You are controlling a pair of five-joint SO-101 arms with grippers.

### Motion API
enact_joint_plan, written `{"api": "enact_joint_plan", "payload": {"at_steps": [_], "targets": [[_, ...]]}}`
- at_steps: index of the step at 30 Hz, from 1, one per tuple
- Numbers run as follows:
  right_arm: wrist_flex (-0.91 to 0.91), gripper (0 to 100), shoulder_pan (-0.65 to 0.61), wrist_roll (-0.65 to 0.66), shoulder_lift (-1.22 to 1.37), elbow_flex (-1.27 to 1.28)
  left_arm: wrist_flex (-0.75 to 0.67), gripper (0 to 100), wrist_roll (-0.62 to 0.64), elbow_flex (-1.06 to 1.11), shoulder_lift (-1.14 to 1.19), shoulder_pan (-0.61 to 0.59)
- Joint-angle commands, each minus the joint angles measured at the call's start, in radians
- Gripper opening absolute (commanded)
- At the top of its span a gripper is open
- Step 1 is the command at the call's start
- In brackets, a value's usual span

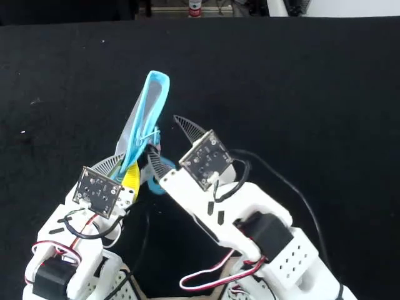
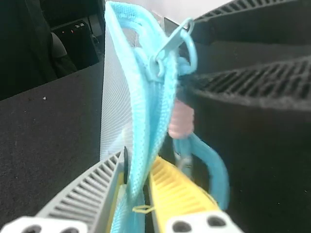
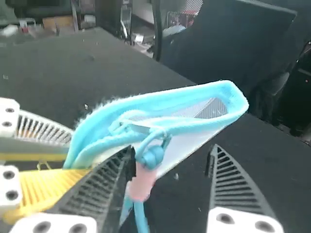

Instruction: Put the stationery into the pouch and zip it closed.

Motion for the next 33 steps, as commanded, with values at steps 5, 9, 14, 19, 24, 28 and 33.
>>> {"api": "enact_joint_plan", "payload": {"at_steps": [5, 9, 14, 19, 24, 28, 33], "targets": [[-0.164, 23.3, -0.008, -0.014, -0.018, 0.068, 0.011, 3, 0.002, 0.002, 0.006, 0.015], [-0.169, 17.5, -0.003, -0.011, -0.022, 0.062, 0.011, 3, 0.002, 0.002, 0.006, 0.015], [-0.169, 3.1, 0.000, 0.123, -0.025, 0.062, 0.012, 3, 0.002, 0.002, 0.006, 0.015], [-0.167, 1.0, 0.084, 0.127, -0.027, 0.027, 0.012, 3, 0.002, 0.004, 0.006, 0.015], [-0.160, 1.0, 0.129, 0.126, -0.027, 0.016, 0.012, 3, 0.002, 0.005, 0.006, 0.015], [-0.110, 1.1, 0.101, 0.124, -0.027, 0.001, 0.012, 3, 0.002, 0.005, 0.006, 0.015], [-0.091, 7.2, 0.078, 0.054, -0.019, -0.039, 0.012, 3, 0.002, 0.005, 0.006, 0.015]]}}
